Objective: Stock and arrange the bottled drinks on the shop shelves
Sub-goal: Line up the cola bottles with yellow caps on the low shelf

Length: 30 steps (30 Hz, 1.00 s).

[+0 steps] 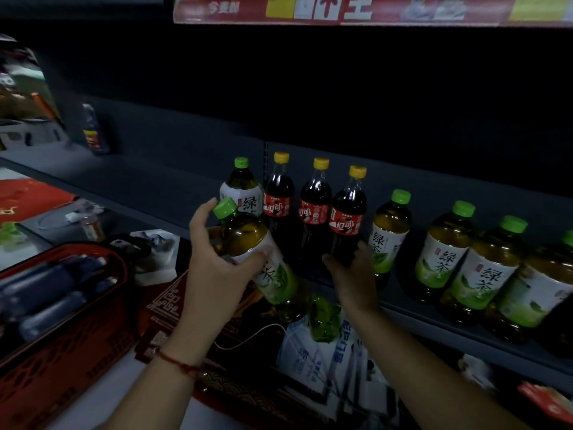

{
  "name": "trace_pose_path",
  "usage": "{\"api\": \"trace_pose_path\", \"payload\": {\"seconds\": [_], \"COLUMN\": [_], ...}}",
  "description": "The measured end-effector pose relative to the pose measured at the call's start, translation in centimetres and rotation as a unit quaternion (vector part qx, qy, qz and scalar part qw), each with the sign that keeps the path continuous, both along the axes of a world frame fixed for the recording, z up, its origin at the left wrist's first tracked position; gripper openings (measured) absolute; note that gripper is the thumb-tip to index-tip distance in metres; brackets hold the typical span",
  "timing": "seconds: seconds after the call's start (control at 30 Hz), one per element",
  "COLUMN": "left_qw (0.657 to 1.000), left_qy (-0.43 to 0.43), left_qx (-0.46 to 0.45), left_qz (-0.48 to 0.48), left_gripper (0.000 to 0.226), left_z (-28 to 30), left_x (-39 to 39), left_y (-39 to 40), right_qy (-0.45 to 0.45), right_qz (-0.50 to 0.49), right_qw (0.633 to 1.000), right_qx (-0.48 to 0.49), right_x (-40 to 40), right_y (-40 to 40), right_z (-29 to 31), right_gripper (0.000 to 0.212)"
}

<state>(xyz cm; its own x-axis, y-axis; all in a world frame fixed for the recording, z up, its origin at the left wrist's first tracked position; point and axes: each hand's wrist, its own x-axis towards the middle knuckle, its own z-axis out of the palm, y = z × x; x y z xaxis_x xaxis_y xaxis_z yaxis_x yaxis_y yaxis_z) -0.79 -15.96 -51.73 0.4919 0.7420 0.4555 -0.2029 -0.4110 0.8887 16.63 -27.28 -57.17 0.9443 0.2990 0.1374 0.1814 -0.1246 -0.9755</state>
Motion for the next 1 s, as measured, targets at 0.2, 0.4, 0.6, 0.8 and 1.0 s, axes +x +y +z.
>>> {"api": "trace_pose_path", "payload": {"seconds": [0.2, 0.4, 0.6, 0.8, 1.0], "left_qw": [1.000, 0.994, 0.977, 0.933, 0.934], "left_qy": [-0.028, -0.097, -0.137, -0.023, 0.018], "left_qx": [0.007, 0.037, 0.147, 0.359, 0.358], "left_qz": [-0.002, -0.041, -0.071, 0.033, -0.017], "left_gripper": [0.083, 0.083, 0.089, 0.103, 0.111], "left_z": [4.7, 13.5, 24.5, 34.6, 39.5], "left_x": [-0.1, -0.2, -0.4, 0.3, 4.5], "left_y": [-0.3, -0.1, 2.0, 4.3, 7.7], "right_qy": [-0.103, -0.274, -0.335, -0.378, -0.409], "right_qz": [0.258, 0.241, 0.191, 0.141, 0.074], "right_qw": [0.946, 0.917, 0.919, 0.914, 0.906], "right_qx": [-0.169, -0.161, -0.077, -0.025, -0.081], "right_x": [-6.5, -7.3, -7.3, -5.6, -2.1], "right_y": [-4.1, -3.3, -1.2, 3.4, 8.6], "right_z": [7.2, 17.4, 27.0, 34.6, 39.1], "right_gripper": [0.079, 0.064, 0.054, 0.058, 0.059]}}
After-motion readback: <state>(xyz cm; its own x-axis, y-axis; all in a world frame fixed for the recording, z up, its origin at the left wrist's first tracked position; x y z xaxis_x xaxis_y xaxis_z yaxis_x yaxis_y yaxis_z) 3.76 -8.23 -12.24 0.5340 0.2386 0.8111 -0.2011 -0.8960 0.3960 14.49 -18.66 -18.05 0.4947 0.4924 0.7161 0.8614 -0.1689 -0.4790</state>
